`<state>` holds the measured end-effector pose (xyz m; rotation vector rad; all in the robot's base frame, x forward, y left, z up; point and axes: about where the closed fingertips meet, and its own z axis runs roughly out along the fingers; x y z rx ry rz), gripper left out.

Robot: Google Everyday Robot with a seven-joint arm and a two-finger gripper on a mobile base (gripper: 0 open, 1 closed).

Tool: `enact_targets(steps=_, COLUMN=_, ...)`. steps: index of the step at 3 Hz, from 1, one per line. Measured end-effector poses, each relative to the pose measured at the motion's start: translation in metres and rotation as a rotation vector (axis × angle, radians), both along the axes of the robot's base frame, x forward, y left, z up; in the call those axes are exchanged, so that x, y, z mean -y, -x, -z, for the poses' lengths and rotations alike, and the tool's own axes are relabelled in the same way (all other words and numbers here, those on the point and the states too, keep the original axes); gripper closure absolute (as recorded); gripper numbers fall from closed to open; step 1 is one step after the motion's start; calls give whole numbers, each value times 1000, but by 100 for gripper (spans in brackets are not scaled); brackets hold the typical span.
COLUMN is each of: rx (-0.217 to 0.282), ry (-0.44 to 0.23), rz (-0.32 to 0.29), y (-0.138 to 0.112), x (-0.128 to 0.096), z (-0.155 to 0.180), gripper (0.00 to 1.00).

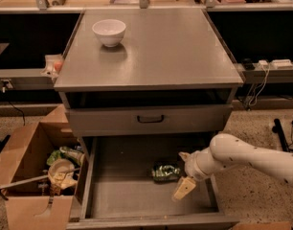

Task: Pick green can from middle drawer and place on counter

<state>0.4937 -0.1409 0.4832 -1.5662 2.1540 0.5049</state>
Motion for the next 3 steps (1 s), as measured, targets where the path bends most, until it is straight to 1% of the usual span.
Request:
enact_targets(steps=1, rx=-14, ry=-51, rz=19, y=-31, x=-10, z=30, gripper=0)
enact_targets(steps=2, rx=-29, ry=-76, rz=27, y=-55, x=-20, z=56, gripper=0)
enact_targets(steps=3, rx=-51, ry=-60, rz=25, y=-67, x=-23, z=81, gripper=0)
